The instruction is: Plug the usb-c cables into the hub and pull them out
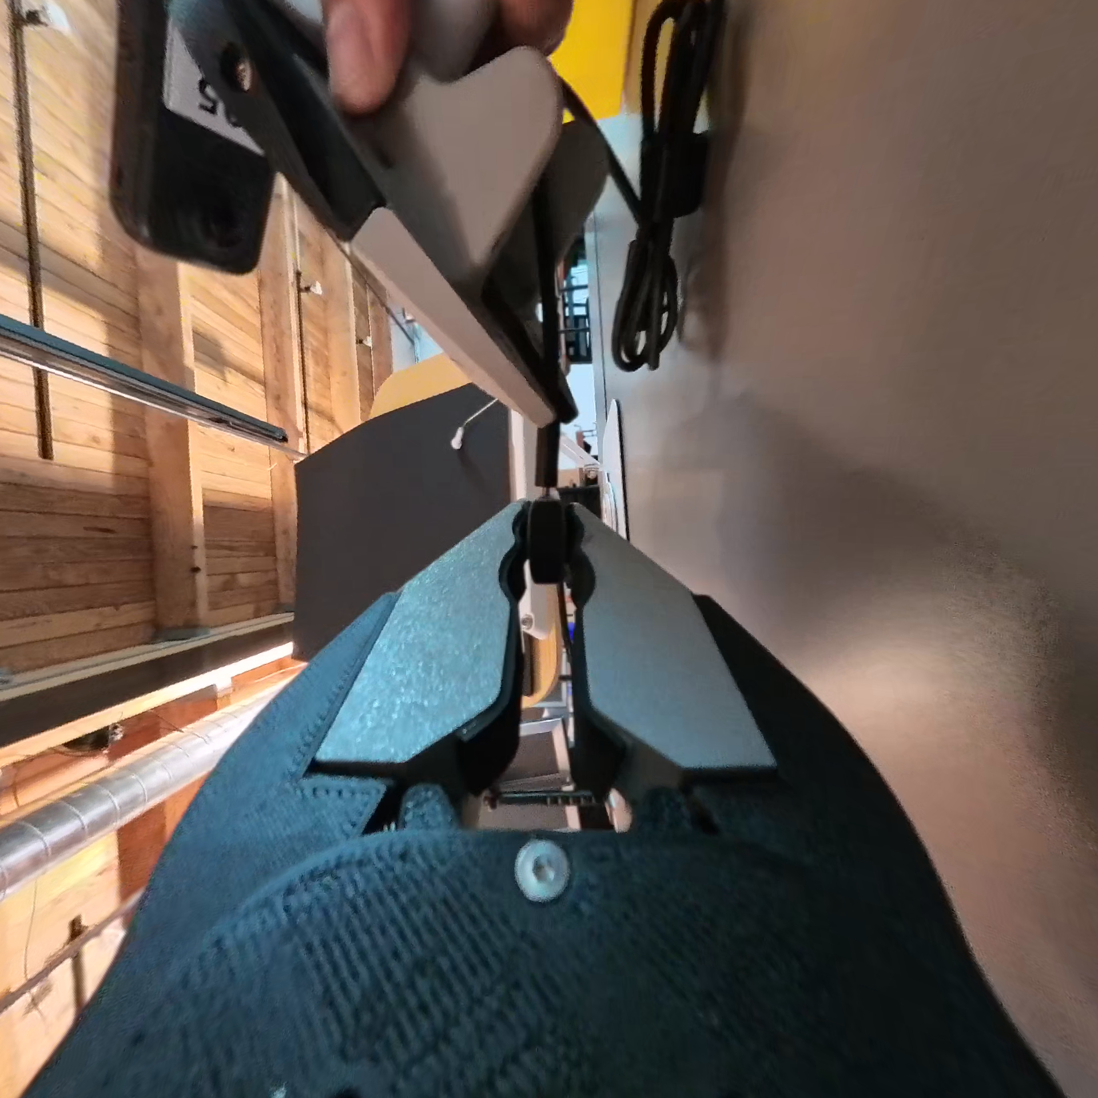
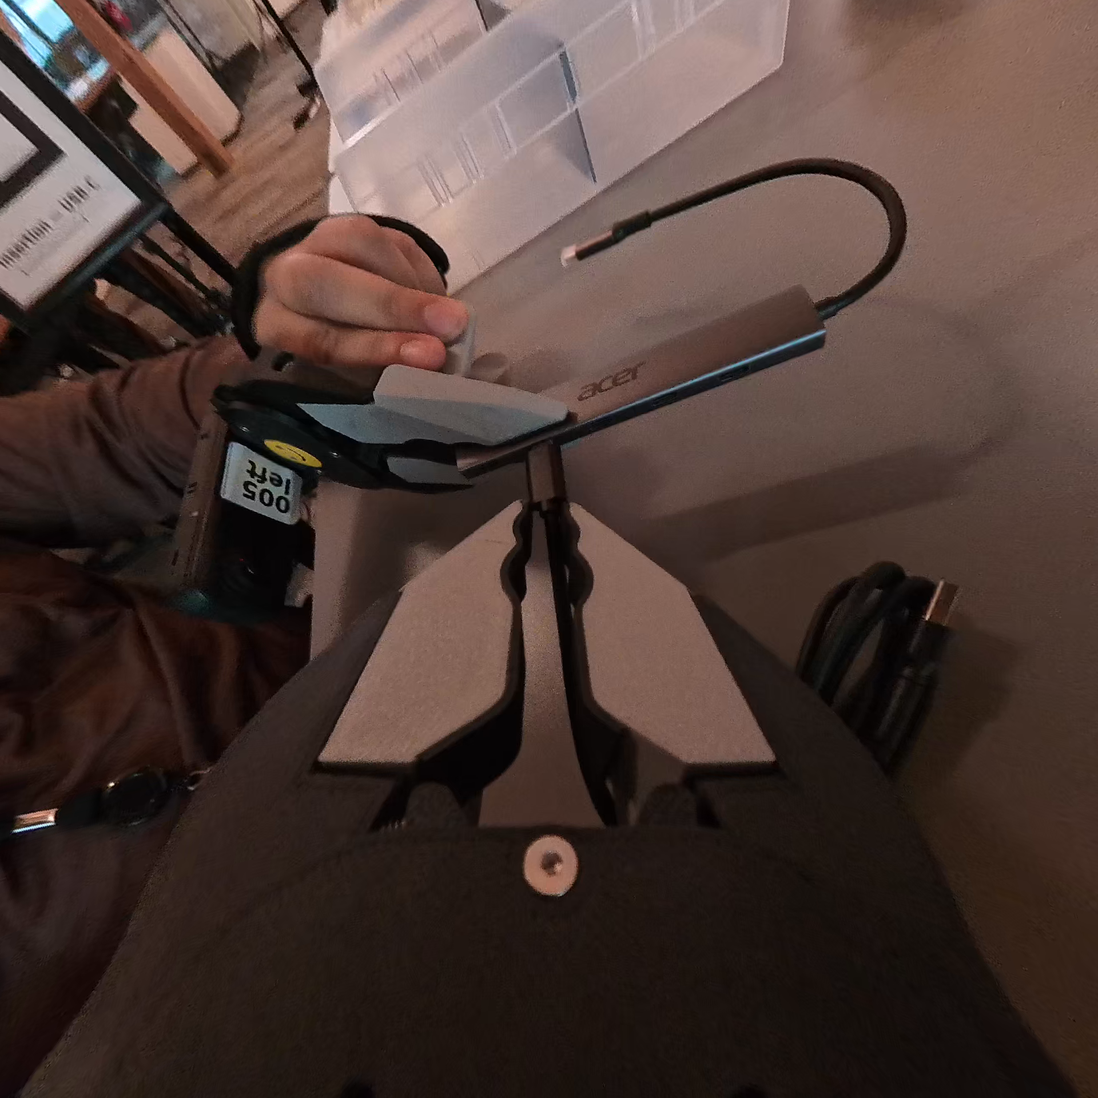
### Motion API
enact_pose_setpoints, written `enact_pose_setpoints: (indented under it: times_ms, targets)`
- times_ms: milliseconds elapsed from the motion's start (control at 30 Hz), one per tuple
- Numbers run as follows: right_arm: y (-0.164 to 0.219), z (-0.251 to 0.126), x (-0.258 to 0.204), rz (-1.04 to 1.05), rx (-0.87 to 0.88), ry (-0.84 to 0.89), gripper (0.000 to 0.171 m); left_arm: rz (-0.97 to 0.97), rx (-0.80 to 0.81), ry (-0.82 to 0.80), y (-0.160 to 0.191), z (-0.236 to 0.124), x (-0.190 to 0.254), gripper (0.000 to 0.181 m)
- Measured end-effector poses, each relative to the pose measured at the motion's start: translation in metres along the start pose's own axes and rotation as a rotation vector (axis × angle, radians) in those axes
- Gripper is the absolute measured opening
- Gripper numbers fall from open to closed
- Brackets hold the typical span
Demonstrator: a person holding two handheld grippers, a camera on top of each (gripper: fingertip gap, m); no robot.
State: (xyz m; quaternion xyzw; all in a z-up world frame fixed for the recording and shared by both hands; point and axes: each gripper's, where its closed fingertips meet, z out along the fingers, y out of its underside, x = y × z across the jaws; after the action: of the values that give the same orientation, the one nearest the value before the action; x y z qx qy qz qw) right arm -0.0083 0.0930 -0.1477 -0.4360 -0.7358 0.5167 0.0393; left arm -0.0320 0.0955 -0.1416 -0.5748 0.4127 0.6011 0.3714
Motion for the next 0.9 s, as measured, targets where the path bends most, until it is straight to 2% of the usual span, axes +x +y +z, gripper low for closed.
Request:
enact_pose_setpoints:
  times_ms: [433,767,900]
  targets:
    - [0.001,0.004,-0.001,-0.053,-0.028,0.043,0.006,-0.078,-0.029,0.054,0.000,-0.002,0.003,0.006]
    - [-0.005,0.003,0.006,0.003,0.028,0.057,0.006,-0.082,-0.058,0.033,0.006,0.005,0.002,0.007]
    - [-0.013,-0.001,0.005,-0.052,0.070,0.083,0.007,-0.192,-0.022,0.033,0.008,0.005,-0.004,0.007]
